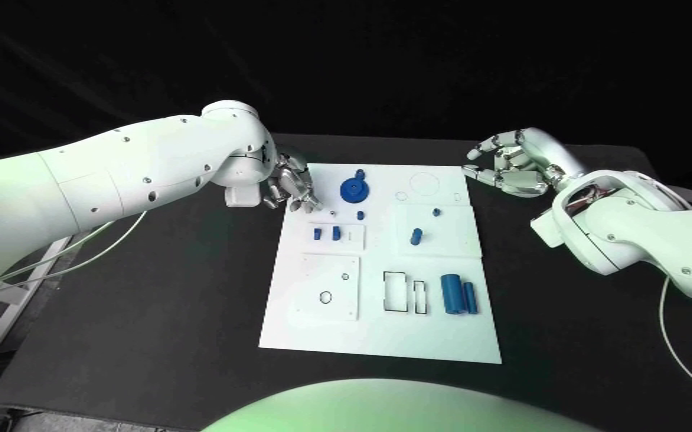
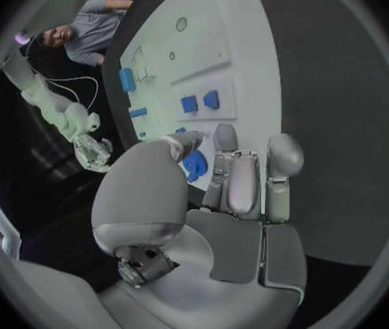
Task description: Assemble the parts on the task board
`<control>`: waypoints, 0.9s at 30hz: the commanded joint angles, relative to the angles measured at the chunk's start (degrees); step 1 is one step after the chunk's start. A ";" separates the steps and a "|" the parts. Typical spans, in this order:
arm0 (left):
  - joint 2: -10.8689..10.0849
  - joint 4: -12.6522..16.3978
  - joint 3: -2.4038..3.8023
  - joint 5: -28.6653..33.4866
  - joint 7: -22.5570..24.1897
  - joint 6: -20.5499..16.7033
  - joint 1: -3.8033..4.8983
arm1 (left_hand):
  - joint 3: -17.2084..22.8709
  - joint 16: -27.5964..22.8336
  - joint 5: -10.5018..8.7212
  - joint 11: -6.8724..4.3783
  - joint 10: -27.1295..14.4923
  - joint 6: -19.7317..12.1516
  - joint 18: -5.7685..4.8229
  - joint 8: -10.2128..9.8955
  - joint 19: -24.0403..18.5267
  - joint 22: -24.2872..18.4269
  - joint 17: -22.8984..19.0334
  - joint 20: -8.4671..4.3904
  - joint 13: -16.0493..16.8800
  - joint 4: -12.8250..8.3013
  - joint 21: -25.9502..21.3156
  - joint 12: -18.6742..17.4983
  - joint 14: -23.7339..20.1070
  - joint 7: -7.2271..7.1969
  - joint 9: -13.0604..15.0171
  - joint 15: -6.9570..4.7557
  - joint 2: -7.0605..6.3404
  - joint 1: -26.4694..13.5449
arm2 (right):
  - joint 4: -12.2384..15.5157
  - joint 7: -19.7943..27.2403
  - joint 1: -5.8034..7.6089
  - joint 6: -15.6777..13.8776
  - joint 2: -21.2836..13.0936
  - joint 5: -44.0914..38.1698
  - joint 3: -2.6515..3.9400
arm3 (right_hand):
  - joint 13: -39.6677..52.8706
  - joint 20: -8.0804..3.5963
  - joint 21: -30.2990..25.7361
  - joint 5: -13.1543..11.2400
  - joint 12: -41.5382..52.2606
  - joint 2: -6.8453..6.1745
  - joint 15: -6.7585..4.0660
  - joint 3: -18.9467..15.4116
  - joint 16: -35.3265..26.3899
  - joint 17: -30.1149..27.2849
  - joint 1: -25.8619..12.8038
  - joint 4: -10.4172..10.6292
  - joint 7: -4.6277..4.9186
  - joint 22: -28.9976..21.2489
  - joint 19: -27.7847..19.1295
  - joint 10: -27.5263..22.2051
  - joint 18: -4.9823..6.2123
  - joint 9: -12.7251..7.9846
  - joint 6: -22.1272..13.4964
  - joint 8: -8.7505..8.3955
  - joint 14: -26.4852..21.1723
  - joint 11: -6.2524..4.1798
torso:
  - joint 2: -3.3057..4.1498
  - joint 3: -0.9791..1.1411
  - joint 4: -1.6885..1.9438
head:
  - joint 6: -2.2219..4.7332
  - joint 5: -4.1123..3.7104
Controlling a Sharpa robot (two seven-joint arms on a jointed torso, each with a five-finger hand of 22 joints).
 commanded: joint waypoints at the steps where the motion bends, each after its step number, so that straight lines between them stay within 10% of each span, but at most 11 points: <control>1: -0.73 2.36 0.17 4.73 8.77 -12.62 0.01 | 1.67 -14.79 0.13 1.75 -4.78 -2.72 2.51 -1.94 -9.53 -12.86 -14.55 1.39 -2.69 -0.58 -11.15 -3.77 -8.46 1.88 -1.91 1.52 -1.24 3.25 | -0.05 0.85 -0.04 -0.28 0.03 0.05 0.01 | -0.05 -0.18 -0.38 0.13 -0.15 0.28 -0.23 -0.18 -0.24 0.81 0.41 -0.01 0.12 -0.10 -0.05 -0.38 0.88 0.08 -0.39 0.30 2.70 0.05 | 0.11 -0.04 -0.06 | 0.58 -0.37; 3: -1.17 3.75 0.03 3.52 13.05 -17.08 -0.12 | 2.78 -24.18 -0.19 3.34 -8.97 -5.81 2.53 -4.69 -11.33 -15.80 -22.48 2.82 -5.61 -1.17 -15.99 -7.68 -14.98 3.36 -4.67 3.02 -2.77 6.24 | -0.08 1.01 -0.05 -0.35 0.04 0.22 0.01 | -0.13 -0.18 -0.41 0.13 -0.21 0.28 -0.23 -0.18 -0.24 0.80 0.42 -0.01 0.12 -0.11 -0.07 -0.45 0.89 0.08 -0.39 0.30 2.69 0.05 | 0.17 -0.09 -0.06 | 0.82 -0.46; 13: -2.25 8.73 -0.57 -13.25 32.93 -36.06 -3.61 | 0.90 -27.52 -0.37 4.39 -11.86 -4.65 2.72 -6.81 -10.42 -19.11 -27.45 3.81 -13.68 -4.26 -20.94 -14.21 -16.89 3.87 -11.98 3.95 -4.68 13.28 | -0.11 1.46 -0.28 -0.50 -0.07 0.63 0.00 | -0.22 -0.18 -0.56 0.14 -0.27 0.28 -0.23 -0.18 -0.27 0.75 0.45 -0.03 0.12 -0.22 -0.15 -0.53 0.92 0.08 -0.39 0.31 2.68 0.05 | 0.10 -0.23 0.08 | 1.74 -1.02; 27: 0.48 7.79 -1.93 -34.75 35.35 -36.14 -6.44 | -5.89 -18.50 -0.08 4.74 -11.43 -1.32 2.72 -10.07 -7.78 -16.89 -26.75 3.85 -22.47 -3.63 -18.07 -21.17 -13.63 2.74 -20.20 4.11 -4.71 15.61 | -0.06 1.59 -0.76 -0.46 0.00 0.73 0.00 | -0.18 -0.18 -0.57 0.17 -0.25 0.30 -0.23 -0.16 -0.26 0.78 0.55 -0.09 0.11 -0.22 -0.15 -0.50 0.92 0.08 -0.40 0.31 2.69 0.04 | 0.16 -0.08 -0.05 | 2.33 -0.89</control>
